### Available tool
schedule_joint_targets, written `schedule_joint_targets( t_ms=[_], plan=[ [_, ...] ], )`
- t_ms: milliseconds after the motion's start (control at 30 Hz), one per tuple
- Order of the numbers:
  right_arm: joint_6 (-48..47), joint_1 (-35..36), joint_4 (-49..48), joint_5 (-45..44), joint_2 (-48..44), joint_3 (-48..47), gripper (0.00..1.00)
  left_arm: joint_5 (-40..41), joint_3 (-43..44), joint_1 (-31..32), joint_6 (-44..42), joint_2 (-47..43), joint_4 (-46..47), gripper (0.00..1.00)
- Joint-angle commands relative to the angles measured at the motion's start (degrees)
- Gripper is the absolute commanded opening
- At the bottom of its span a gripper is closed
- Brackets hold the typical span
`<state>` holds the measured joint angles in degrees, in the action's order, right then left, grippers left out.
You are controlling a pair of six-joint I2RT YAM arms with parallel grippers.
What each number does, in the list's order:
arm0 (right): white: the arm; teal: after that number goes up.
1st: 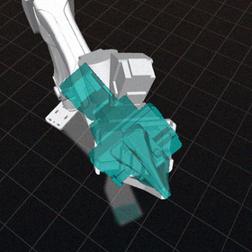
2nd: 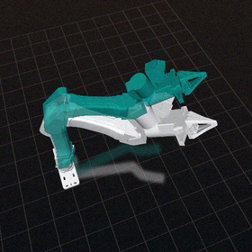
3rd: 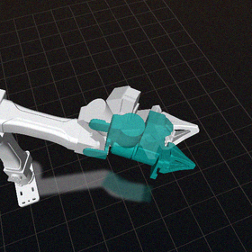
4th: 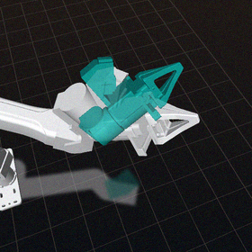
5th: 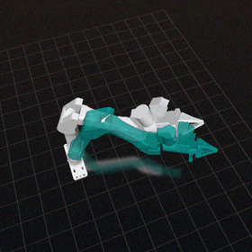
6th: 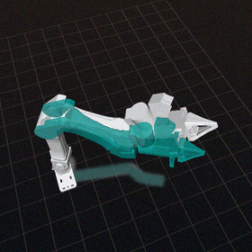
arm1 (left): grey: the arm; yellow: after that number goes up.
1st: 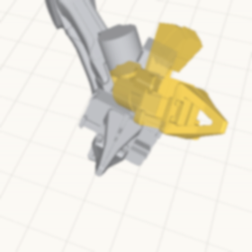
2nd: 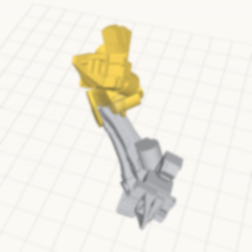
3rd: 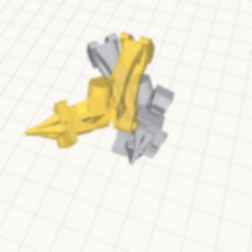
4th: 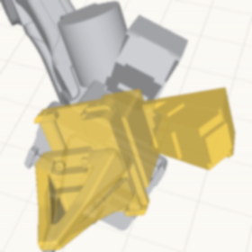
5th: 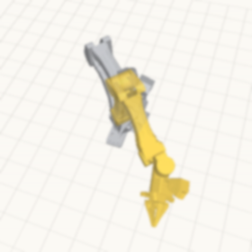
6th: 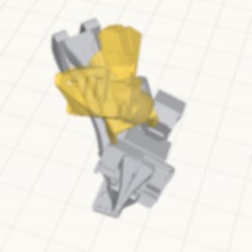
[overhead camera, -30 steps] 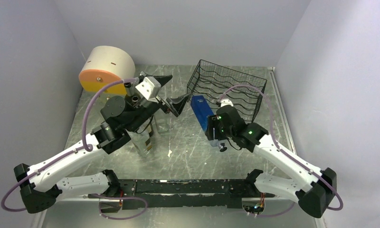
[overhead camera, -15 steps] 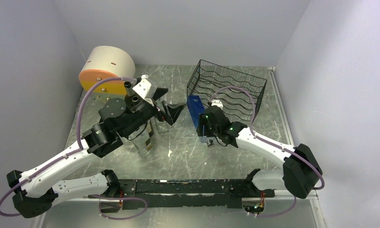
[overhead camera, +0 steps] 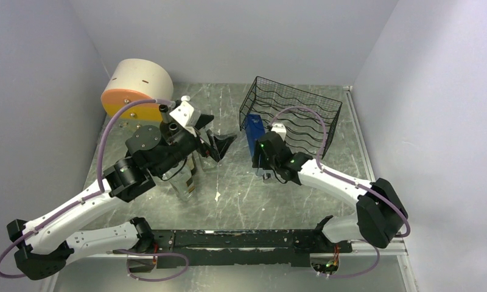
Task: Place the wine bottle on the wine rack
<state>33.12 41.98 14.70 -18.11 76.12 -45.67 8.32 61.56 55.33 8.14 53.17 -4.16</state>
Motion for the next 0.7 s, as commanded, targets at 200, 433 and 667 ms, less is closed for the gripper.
schedule_joint_targets(
  t_ms=[200, 433, 667],
  plan=[
    [6.2, -0.6, -18.2, -9.6, 4.6, -5.0, 0.00, 2.2, 3.4, 0.1, 0.8, -0.7, -2.3, 1.00],
    [6.9, 0.2, -26.1, -21.8, 11.0, -6.4, 0.00, 0.7, 6.9, 0.1, -0.5, 0.7, -5.2, 0.99],
    [6.3, 0.6, -29.8, -26.9, 18.8, -12.3, 0.00, 1.3, 6.9, 0.1, -1.2, 0.9, -3.8, 0.99]
  ],
)
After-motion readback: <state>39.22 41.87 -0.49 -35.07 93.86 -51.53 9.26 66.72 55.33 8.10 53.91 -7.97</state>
